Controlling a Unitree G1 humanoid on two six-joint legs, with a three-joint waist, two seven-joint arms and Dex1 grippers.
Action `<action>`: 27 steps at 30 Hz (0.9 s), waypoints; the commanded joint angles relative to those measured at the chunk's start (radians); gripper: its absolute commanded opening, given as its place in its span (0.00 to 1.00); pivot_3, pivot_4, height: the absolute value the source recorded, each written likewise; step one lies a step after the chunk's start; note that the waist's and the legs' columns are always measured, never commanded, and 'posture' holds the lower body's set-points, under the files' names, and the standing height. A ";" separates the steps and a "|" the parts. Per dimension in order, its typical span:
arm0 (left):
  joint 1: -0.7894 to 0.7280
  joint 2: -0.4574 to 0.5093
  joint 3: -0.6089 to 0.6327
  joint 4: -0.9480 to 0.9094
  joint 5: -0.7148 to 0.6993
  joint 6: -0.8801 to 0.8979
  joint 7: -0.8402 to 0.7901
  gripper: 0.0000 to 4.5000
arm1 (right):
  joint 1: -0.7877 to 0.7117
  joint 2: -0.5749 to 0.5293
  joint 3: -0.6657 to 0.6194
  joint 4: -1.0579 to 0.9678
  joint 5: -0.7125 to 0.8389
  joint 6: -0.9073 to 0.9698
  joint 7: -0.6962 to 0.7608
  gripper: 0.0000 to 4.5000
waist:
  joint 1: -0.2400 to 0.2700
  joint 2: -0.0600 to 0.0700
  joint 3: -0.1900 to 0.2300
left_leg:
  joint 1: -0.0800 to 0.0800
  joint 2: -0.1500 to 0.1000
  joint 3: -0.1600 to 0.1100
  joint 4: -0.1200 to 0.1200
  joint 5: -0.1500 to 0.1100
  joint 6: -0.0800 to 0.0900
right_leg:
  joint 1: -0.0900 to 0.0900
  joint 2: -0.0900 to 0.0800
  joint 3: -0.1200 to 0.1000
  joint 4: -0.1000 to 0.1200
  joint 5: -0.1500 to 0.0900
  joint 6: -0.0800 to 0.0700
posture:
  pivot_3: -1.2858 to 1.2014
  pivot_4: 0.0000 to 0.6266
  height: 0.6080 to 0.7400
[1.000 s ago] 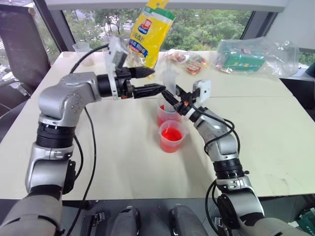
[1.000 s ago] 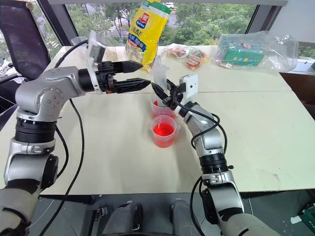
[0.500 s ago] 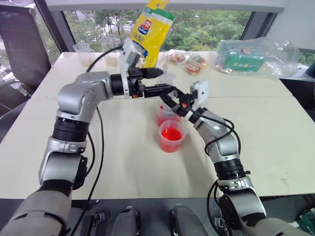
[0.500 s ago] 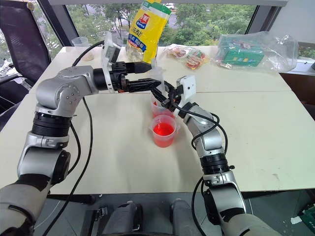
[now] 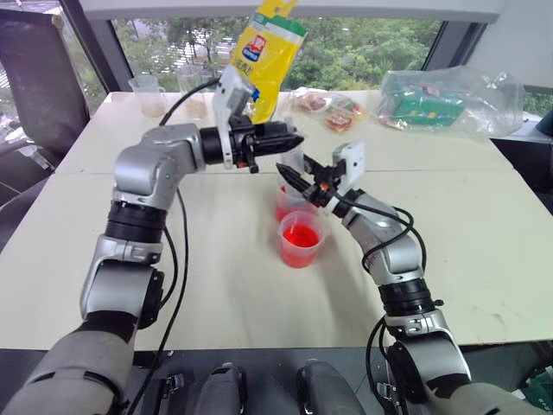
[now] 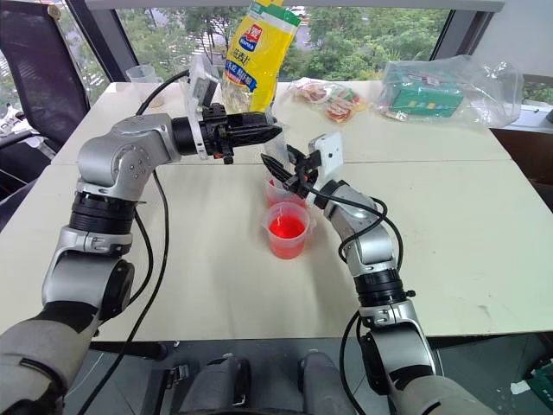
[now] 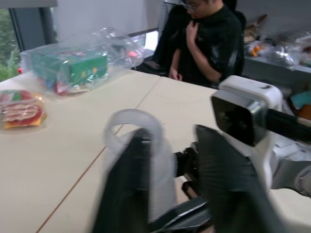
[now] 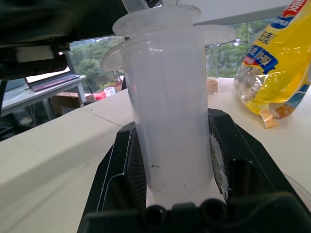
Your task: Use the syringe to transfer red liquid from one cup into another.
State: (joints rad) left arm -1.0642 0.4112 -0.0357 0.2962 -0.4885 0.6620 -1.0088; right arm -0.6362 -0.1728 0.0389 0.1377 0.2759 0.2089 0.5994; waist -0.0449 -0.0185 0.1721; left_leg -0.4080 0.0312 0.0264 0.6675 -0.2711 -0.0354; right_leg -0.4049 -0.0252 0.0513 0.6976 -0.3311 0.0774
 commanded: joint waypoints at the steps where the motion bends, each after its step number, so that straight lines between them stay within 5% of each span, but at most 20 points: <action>1: -0.022 -0.021 -0.007 -0.030 -0.011 -0.003 -0.020 0.01 | 0.001 0.002 0.015 0.002 -0.009 0.016 -0.002 0.31 | 0.001 0.000 0.000 | 0.000 0.000 0.000 0.000 0.000 0.000 | 0.000 0.000 0.000 0.000 0.000 0.000 | 0.52 0.24 1.00; 27: -0.168 -0.017 0.068 0.068 0.031 -0.084 -0.002 0.01 | 0.015 -0.044 0.061 0.012 -0.020 0.105 0.044 0.31 | 0.001 0.000 0.000 | 0.000 0.000 0.000 0.000 0.000 0.000 | 0.000 0.000 0.000 0.000 0.000 0.000 | 0.52 0.24 1.00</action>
State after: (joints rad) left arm -1.1432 0.3858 -0.0272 0.4124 -0.4441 0.6503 -1.0231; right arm -0.6515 -0.2151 0.0455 0.1229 0.2777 0.2763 0.6141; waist -0.0441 -0.0186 0.1721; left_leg -0.4085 0.0310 0.0264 0.6673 -0.2711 -0.0354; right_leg -0.4053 -0.0252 0.0513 0.6972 -0.3311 0.0774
